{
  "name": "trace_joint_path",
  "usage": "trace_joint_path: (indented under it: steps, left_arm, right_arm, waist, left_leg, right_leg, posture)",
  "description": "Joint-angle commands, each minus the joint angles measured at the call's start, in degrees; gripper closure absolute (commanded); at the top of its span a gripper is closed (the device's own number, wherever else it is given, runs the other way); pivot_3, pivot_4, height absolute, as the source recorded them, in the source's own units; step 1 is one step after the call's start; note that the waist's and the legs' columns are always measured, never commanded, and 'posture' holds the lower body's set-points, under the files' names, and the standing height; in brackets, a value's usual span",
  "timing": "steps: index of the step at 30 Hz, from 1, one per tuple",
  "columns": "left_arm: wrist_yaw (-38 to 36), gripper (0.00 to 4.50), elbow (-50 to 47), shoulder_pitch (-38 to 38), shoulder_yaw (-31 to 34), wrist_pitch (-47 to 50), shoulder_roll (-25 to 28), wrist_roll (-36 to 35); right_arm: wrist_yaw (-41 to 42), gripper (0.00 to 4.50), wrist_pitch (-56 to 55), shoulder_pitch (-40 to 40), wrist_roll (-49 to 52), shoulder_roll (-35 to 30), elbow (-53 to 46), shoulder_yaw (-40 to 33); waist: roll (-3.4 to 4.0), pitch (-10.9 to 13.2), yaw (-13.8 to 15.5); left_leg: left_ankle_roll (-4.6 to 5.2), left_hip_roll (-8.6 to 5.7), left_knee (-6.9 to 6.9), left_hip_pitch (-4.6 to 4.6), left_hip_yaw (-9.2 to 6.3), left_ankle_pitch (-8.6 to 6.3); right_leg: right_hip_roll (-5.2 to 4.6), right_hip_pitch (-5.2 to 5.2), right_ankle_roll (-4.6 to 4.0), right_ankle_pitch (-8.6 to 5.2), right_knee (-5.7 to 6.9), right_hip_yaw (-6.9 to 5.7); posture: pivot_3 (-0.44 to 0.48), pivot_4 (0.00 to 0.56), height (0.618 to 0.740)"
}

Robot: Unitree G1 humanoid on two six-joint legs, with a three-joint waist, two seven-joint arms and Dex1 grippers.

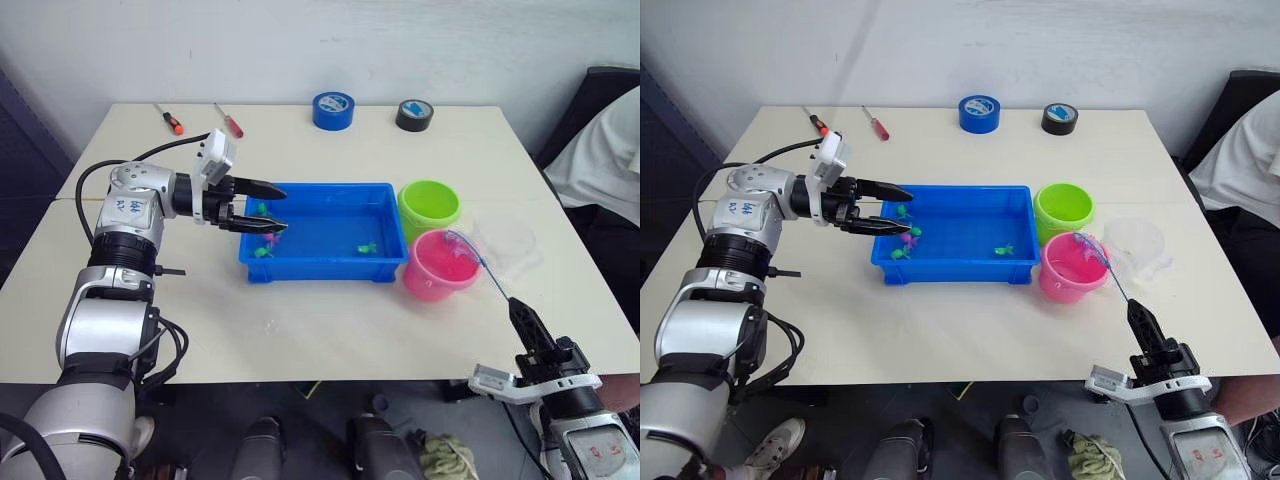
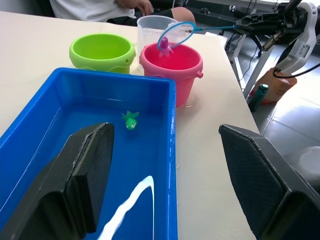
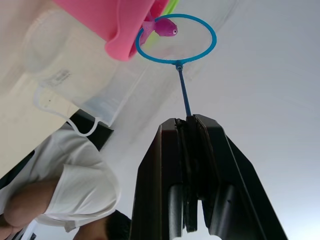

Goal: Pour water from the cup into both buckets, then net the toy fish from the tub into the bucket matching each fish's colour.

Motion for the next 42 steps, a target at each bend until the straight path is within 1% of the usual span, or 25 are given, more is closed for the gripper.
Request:
trace_joint_path:
  steps: [1,7,14,17,22,25,28,30,32,34,37,41,42]
  left_arm:
    - [-0.84,0.81,-1.46,-0.44,1.21,-0.19,1.15,-0.14]
    - [-0.80,0.81,-1.32,-0.56,1.12,-0.32,1.10,-0.14]
    - [-0.79,0.81,-1.40,-0.46,1.07,-0.15,1.05,-0.15]
    - [-0.71,0.81,-1.38,-0.49,1.06,-0.09,1.05,-0.12]
    - [-0.75,0.81,-1.93,0.02,1.07,0.14,1.32,-0.17]
    - [-0.59,0.81,-2.15,0.22,1.21,0.36,1.50,-0.25]
    - [-0.51,0.81,-2.69,0.75,1.09,0.09,1.69,-0.09]
    - [-0.46,0.81,-3.04,0.94,1.24,0.60,1.68,-0.36]
    - [-0.46,0.81,-3.37,1.21,1.25,0.64,1.76,-0.39]
    - [-0.54,0.81,-3.72,1.40,1.31,1.22,1.77,-0.57]
    - [-0.57,0.81,-4.06,1.39,1.53,1.89,1.82,-0.86]
    - [-0.39,0.81,-4.06,1.52,1.12,0.62,2.16,-0.02]
    - [-0.41,0.81,-4.11,1.55,1.19,0.83,2.15,-0.16]
  right_arm:
    - [-1.88,4.50,1.80,0.64,-0.62,-0.14,-0.79,-0.23]
    - [-2.57,4.50,1.86,2.20,-0.06,-0.41,-1.33,-0.70]
    - [-2.59,4.50,1.53,2.11,0.14,-0.51,-1.55,0.16]
    - [-2.11,4.50,1.69,1.50,0.66,-0.82,-1.97,-0.68]
    - [-1.95,4.50,1.08,0.95,0.55,-1.12,-1.74,0.70]
    - [-1.11,4.50,2.74,-0.35,1.95,0.03,-1.46,-0.49]
    - [-1.43,4.50,2.67,0.18,1.76,0.35,-1.52,0.45]
    - [-1.71,4.50,1.88,0.93,1.46,-0.37,-1.78,1.24]
    - [-1.43,4.50,2.95,0.58,2.04,-0.40,-1.45,-0.17]
    - [-1.65,4.50,2.34,0.42,2.24,-1.28,-1.66,-0.04]
    - [-2.44,4.50,0.70,1.78,1.37,-2.11,-2.27,2.47]
    - [-1.78,4.50,2.77,2.11,1.91,-0.80,-1.68,1.47]
    - [-1.89,4.50,2.41,1.94,3.50,-0.98,-1.98,0.96]
  waist:
    - [0.00,0.00,-0.01]
    - [0.00,0.00,0.00]
    - [0.00,0.00,-0.07]
    - [0.00,0.00,-0.08]
    - [0.00,0.00,-0.08]
    - [0.00,0.00,-0.08]
    - [0.00,0.00,-0.06]
    - [-0.01,0.00,-0.07]
    - [-0.01,0.00,-0.07]
    - [-0.01,0.00,-0.09]
    - [-0.01,0.00,-0.05]
    - [-0.01,0.00,-0.15]
    - [-0.01,0.00,-0.16]
  left_leg:
    - [0.00,-0.01,0.00,0.00,0.00,0.00]
    - [0.00,-0.01,-0.01,0.04,0.01,0.00]
    - [0.00,0.01,-0.05,0.22,0.05,0.00]
    - [0.00,0.01,-0.05,0.22,0.06,0.00]
    - [0.00,0.01,-0.05,0.23,0.06,0.00]
    - [0.00,0.01,-0.05,0.23,0.06,0.00]
    - [0.00,0.01,-0.06,0.26,0.07,0.00]
    - [0.00,0.01,-0.07,0.30,0.07,0.00]
    - [0.00,0.01,-0.06,0.31,0.07,0.00]
    - [0.00,0.01,-0.06,0.32,0.07,0.00]
    - [0.00,0.01,-0.08,0.43,0.05,0.00]
    - [-0.02,0.01,-0.11,0.53,0.02,-0.02]
    - [-0.02,0.01,-0.10,0.56,0.04,-0.02]
  right_leg:
    - [0.00,0.00,0.00,0.00,0.00,0.00]
    - [0.00,0.03,0.00,0.00,0.01,0.01]
    - [0.00,0.14,-0.02,-0.01,0.03,0.04]
    - [0.00,0.14,-0.03,-0.01,0.03,0.05]
    - [0.00,0.15,-0.03,-0.02,0.04,0.04]
    - [0.00,0.14,-0.03,-0.02,0.04,0.05]
    - [0.00,0.16,-0.03,-0.02,0.05,0.06]
    - [0.00,0.19,-0.04,-0.02,0.05,0.06]
    - [0.00,0.21,-0.04,-0.02,0.05,0.05]
    - [0.00,0.23,-0.04,-0.02,0.05,0.05]
    - [0.00,0.34,-0.07,-0.04,0.03,0.04]
    - [0.00,0.47,-0.13,-0.07,0.00,0.00]
    - [-0.01,0.50,-0.12,-0.07,0.00,0.01]
  posture:
    - [0.000,0.150,0.734]
    - [0.000,0.150,0.734]
    - [0.000,0.150,0.734]
    - [0.000,0.150,0.734]
    - [0.000,0.150,0.734]
    - [0.000,0.150,0.734]
    - [0.000,0.150,0.734]
    - [0.000,0.150,0.734]
    - [0.000,0.150,0.734]
    - [0.000,0.150,0.734]
    - [0.000,0.150,0.734]
    - [0.000,0.150,0.734]
    - [0.000,0.150,0.734]
